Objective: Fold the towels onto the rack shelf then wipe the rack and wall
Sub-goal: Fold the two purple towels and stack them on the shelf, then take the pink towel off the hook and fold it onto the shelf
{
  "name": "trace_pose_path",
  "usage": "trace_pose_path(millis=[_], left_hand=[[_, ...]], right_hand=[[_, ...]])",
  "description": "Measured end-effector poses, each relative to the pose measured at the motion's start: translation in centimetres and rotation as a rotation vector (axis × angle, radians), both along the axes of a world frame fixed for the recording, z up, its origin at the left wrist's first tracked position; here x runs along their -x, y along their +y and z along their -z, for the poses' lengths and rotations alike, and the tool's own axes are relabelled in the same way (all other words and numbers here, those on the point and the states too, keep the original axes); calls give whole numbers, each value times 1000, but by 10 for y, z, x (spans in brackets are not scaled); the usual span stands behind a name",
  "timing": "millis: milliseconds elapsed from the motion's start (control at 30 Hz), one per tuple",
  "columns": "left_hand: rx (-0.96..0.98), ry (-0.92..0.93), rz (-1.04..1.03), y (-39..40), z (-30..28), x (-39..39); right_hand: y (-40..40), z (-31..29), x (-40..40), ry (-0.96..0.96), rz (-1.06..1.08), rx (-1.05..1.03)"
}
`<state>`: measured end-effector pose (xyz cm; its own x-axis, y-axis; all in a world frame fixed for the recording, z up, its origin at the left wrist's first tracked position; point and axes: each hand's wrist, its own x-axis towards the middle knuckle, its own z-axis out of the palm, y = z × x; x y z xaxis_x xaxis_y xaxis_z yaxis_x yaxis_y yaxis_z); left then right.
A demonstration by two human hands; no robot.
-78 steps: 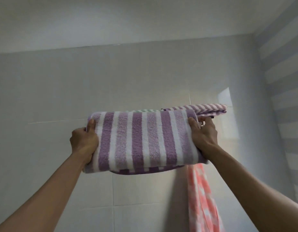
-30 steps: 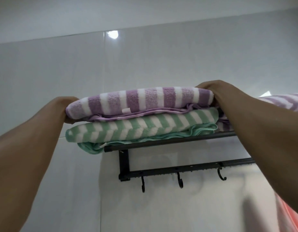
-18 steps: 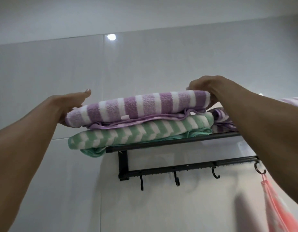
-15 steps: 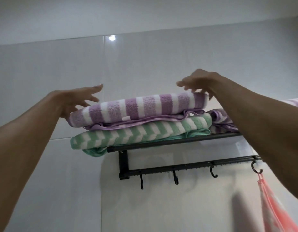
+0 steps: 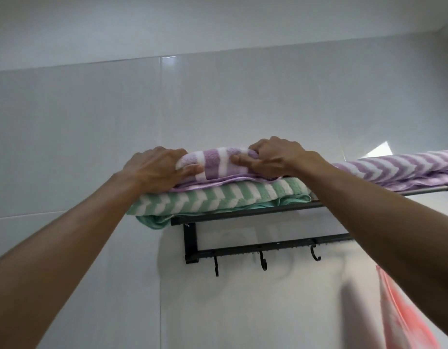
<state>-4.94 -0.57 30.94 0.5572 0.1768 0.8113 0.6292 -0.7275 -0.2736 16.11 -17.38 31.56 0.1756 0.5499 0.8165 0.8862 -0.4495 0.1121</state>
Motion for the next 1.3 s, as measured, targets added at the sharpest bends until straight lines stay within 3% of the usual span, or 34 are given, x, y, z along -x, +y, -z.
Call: trace_pose_path(millis=[267,533,667,1033,1300], left_hand=[[0,17,101,15,-7,11],[-17,6,-88,21,3,42],[85,-29,-115,15,8,49],[64,-99,82,-51,33,78],[151,-107,252,-106,91,87]], right_hand=[[0,-1,-18,-65,-14,-95],[-8,4,-17,-97,84,-45],[-19,8,-8,-25,157,-13],[-72,43,45,59,116,-87],[-122,89,95,62,52,15]])
